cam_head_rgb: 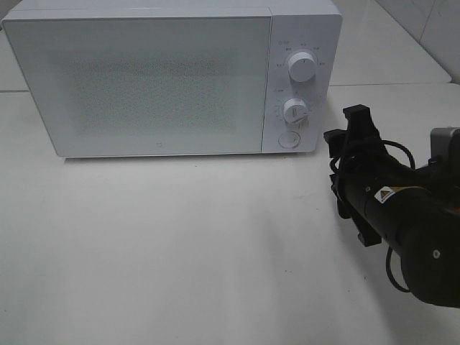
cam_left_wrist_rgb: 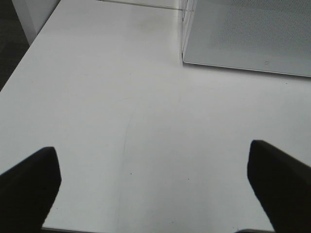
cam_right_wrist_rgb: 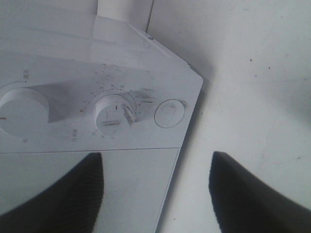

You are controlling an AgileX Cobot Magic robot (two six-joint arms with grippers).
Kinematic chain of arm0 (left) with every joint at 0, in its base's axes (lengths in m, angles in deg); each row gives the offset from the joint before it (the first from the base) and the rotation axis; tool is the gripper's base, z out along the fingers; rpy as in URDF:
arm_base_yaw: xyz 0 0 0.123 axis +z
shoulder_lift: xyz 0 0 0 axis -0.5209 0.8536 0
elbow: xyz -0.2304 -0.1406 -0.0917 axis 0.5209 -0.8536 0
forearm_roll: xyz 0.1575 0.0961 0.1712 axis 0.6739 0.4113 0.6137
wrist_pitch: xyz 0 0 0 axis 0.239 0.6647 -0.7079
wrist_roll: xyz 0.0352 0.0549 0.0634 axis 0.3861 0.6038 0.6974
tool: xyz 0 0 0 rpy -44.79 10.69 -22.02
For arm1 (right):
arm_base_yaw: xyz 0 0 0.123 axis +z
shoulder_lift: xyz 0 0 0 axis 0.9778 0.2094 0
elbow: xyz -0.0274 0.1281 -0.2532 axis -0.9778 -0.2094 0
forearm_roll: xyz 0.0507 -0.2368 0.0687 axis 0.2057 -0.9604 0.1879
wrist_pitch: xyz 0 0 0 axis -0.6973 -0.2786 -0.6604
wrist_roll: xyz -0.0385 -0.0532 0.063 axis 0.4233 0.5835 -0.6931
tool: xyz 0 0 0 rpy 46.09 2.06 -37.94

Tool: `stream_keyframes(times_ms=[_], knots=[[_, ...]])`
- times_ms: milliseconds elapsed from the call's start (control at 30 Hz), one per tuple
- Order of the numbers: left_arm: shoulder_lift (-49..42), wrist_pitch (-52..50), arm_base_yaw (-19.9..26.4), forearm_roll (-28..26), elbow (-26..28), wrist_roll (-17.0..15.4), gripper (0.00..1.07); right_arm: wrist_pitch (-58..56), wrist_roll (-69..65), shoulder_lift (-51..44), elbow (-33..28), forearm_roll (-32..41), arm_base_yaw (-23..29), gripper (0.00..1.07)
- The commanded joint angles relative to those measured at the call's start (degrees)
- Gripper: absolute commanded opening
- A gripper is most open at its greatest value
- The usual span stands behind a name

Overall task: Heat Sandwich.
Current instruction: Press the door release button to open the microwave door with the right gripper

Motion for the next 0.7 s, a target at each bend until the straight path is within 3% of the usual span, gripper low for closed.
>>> stream_keyframes(times_ms=[33, 333, 700], knots=[[-1.3, -0.6, -0.3, 0.0, 0.0, -0.2, 0.98, -0.1, -5.3, 0.2, 0.6, -0.5, 0.3, 0.51], [-1.3, -0.6, -0.3, 0.0, 0.0, -0.2, 0.98, -4.4, -11.1, 0.2, 0.6, -0.5, 0.3, 0.0], [-1.3, -0.6, -0.3, 0.0, 0.0, -0.2, 0.98, -4.4, -10.9, 0.2, 0.6, -0.2, -0.1, 0.0]])
